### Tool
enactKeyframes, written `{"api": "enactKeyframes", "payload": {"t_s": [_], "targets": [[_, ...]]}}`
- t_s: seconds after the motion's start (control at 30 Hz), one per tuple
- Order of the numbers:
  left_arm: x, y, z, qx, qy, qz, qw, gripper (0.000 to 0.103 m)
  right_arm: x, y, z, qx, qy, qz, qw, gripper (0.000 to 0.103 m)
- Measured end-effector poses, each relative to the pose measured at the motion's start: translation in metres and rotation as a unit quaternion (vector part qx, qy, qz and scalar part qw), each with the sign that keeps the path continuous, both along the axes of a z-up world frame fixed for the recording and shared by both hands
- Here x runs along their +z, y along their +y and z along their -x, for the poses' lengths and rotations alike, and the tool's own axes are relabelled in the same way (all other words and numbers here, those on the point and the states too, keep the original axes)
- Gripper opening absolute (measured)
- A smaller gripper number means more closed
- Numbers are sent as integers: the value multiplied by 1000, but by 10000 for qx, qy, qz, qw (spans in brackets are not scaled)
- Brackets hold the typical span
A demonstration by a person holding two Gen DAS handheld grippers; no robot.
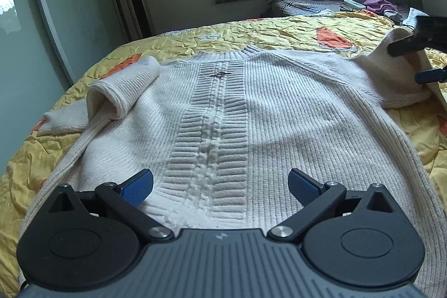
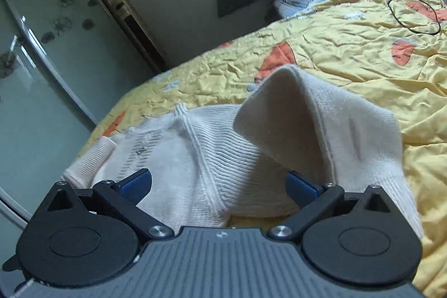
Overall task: Fold small clothes
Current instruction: 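Reach the right gripper to a sweater sleeve cuff and close on it, then lift the gripped sleeve up off the bedspread with the right gripper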
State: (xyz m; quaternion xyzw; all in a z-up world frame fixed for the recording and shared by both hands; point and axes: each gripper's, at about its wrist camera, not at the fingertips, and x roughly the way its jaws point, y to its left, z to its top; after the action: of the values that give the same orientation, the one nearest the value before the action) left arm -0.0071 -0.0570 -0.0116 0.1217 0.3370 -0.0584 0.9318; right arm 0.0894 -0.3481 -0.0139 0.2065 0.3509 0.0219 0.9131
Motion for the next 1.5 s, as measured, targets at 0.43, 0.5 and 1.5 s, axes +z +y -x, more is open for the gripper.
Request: {"api": "enactKeyframes", "payload": {"t_s": [0.43, 0.5, 1.5], "targets": [[-4, -1, -3, -94, 68, 83, 9999, 103, 34, -102, 59, -2787, -521, 1766, 9425, 103], [-6, -6, 0, -203, 23, -27, 9998, 103, 15, -131, 75, -2976, -313, 427, 9532, 103], [-14, -13, -3, -301, 197, -152, 9992, 103, -82, -155, 125, -4310, -899, -2438, 8641, 15]]}}
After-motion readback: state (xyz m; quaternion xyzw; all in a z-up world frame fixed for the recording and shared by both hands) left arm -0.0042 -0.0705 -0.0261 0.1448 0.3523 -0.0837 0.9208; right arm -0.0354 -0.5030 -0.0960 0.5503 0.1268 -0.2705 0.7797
